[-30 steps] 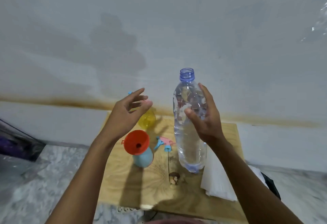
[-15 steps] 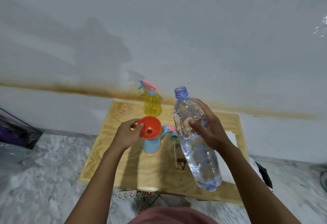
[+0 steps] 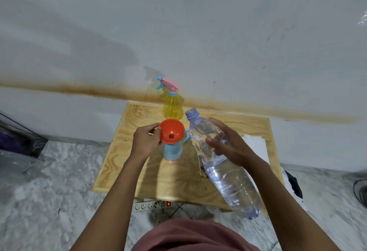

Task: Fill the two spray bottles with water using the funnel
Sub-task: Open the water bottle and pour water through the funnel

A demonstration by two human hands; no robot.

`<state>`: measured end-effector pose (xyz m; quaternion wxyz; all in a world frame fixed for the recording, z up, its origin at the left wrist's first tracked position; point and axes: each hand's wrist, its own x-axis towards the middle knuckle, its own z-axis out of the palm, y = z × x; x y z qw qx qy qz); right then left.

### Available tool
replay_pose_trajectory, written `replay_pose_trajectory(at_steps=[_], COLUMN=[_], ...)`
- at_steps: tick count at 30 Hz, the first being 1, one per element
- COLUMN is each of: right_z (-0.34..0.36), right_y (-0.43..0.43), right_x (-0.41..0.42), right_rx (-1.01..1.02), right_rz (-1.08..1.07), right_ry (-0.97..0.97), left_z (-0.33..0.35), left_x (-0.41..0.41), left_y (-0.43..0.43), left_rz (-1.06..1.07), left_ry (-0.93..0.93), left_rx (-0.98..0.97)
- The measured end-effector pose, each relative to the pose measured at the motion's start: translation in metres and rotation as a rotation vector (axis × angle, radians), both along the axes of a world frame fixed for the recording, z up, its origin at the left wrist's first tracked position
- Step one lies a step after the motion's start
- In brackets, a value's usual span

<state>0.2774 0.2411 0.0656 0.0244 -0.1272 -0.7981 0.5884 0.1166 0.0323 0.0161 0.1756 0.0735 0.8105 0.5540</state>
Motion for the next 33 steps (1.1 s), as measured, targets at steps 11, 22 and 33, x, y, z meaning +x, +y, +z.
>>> replay_pose_trajectory(at_steps=[11, 22, 33], right_z=[-0.009, -0.015, -0.011], right_y=[-0.006, -0.003, -0.003], right_x=[-0.003, -0.009, -0.009], right_rx=[0.038, 0.054, 0.092], right_rz=[0.062, 0.118, 0.153], right_ry=[-0.082, -0.138, -0.154], left_z=[-0.006, -0.008, -0.008], left_x=[-0.002, -0.004, -0.003], left_y=[-0.001, 0.001, 0.000], left_rz=[0.007, 0.014, 0.006], left_ry=[0.032, 0.031, 0.030], left_rx=[0.014, 0.005, 0.012])
